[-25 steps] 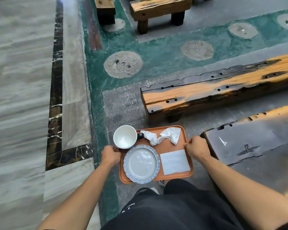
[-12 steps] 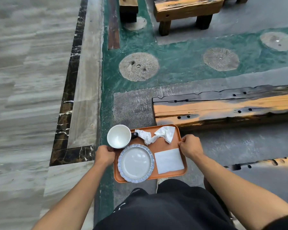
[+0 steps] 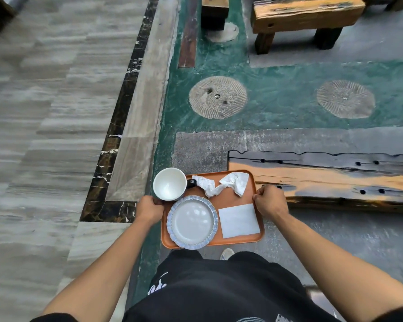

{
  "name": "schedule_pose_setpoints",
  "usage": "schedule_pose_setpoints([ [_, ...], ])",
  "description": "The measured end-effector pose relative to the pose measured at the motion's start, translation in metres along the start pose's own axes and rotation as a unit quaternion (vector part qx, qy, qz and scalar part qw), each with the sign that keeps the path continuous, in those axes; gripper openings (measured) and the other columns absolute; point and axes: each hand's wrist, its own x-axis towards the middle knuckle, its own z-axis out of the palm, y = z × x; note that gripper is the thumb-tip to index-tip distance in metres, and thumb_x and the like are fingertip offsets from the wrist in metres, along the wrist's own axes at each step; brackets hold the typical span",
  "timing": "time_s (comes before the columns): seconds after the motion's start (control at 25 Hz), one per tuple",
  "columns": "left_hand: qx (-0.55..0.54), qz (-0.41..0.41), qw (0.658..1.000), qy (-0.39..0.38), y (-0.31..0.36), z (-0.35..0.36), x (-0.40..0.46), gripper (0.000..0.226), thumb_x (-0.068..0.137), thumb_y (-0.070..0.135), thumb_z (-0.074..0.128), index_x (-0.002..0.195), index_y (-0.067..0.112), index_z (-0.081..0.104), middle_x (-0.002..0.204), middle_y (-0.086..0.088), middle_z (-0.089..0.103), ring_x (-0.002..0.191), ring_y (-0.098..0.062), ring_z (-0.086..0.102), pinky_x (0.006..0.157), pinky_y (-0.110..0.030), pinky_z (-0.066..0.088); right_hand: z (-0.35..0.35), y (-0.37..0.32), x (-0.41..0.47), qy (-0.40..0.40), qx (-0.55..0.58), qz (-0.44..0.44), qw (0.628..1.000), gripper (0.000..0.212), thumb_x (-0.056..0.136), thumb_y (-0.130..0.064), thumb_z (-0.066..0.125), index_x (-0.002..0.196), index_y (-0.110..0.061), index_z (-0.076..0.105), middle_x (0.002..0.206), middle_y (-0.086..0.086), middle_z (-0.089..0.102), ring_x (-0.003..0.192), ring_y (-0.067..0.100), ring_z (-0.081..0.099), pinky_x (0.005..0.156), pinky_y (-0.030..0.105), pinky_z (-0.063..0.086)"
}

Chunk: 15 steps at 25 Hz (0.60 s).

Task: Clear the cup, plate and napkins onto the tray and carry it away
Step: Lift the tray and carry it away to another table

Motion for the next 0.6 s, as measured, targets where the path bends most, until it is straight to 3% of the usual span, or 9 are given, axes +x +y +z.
schedule_pose_setpoints([
  [0.16, -0.003, -0.003, 1.0, -0.006, 0.013, -0.003, 0.03, 0.007, 0.08, 0.007, 0.069, 0.077, 0.001, 0.072, 0.078, -0.016, 0.073, 0.081, -0.035, 0.07, 0.065, -0.035, 0.05, -0.002, -0.017, 0.024, 0.001, 0.0, -0.001, 1.0, 0.024, 0.09, -0.016, 0.065, 0.068, -0.008, 0.07, 0.07, 0.009, 0.07, 0.07, 0.025, 0.064, 0.063, 0.035, 0.053],
  [0.4, 0.008, 0.016, 1.0, -0.023, 0.035, -0.02, 0.09, 0.01, 0.077, 0.013, 0.072, 0.085, 0.007, 0.073, 0.086, -0.015, 0.075, 0.085, -0.034, 0.069, 0.072, -0.037, 0.054, 0.003, -0.054, 0.065, 0.016, 0.01, 0.011, 1.0, 0.02, 0.087, -0.015, 0.065, 0.068, -0.008, 0.069, 0.073, 0.011, 0.07, 0.073, 0.029, 0.065, 0.064, 0.033, 0.054],
  [0.6, 0.007, 0.033, 0.998, -0.053, 0.058, -0.048, 0.159, 0.007, 0.077, 0.016, 0.074, 0.077, 0.009, 0.072, 0.079, -0.012, 0.074, 0.081, -0.033, 0.069, 0.069, -0.035, 0.054, 0.015, -0.104, 0.099, 0.025, 0.014, 0.037, 0.999, 0.022, 0.086, -0.017, 0.065, 0.066, -0.008, 0.069, 0.073, 0.011, 0.071, 0.074, 0.03, 0.066, 0.066, 0.033, 0.054],
])
